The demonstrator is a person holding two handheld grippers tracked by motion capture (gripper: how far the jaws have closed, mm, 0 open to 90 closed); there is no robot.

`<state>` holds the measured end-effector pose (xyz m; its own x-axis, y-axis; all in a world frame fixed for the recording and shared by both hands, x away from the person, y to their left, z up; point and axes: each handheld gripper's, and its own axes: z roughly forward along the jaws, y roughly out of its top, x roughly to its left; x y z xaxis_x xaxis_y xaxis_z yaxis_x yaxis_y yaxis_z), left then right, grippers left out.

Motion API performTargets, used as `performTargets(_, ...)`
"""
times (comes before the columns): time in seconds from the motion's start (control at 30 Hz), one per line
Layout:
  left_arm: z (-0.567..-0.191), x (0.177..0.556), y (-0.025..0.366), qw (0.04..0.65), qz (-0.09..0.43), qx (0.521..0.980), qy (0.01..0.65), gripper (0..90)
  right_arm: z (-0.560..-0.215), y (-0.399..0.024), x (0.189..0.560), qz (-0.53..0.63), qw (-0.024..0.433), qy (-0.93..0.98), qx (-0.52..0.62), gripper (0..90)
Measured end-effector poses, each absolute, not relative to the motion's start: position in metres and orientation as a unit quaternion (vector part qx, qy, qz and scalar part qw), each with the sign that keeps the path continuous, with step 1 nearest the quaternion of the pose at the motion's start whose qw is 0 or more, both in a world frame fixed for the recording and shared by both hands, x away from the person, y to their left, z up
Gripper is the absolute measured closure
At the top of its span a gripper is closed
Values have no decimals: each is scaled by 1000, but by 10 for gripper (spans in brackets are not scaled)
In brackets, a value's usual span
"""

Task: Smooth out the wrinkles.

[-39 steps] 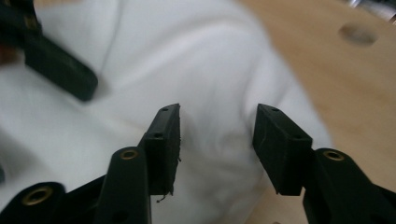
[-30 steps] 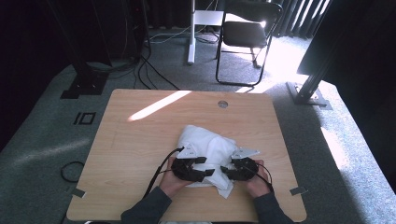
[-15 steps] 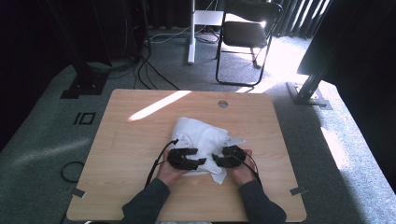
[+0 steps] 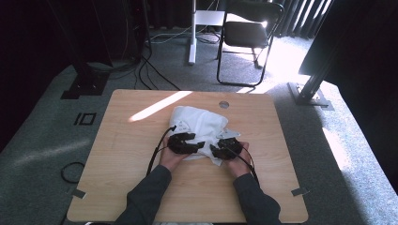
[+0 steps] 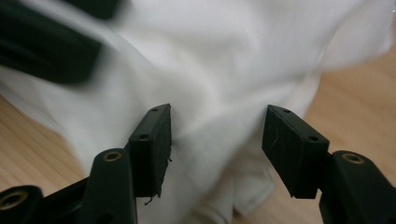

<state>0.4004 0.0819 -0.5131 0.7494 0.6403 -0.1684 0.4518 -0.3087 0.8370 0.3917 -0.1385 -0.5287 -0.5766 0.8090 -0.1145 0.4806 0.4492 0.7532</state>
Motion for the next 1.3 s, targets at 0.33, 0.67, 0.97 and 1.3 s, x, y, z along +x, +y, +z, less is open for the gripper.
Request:
performTargets(0.33, -519, 358, 139, 473, 139, 793, 358, 398, -548, -149, 403, 337, 208, 814, 426, 593)
performTargets(0.67, -515, 377, 146, 469, 159, 778, 386, 387, -544, -153, 411, 360, 209, 786, 456, 437)
performTargets(0.97, -496, 338, 183, 488, 195, 750, 401, 371, -523, -208, 361, 404, 226, 756, 463, 374)
performTargets(1.3, -505, 325, 203, 488, 203, 733, 428, 366, -537, -258, 331, 410, 233, 720, 509, 375)
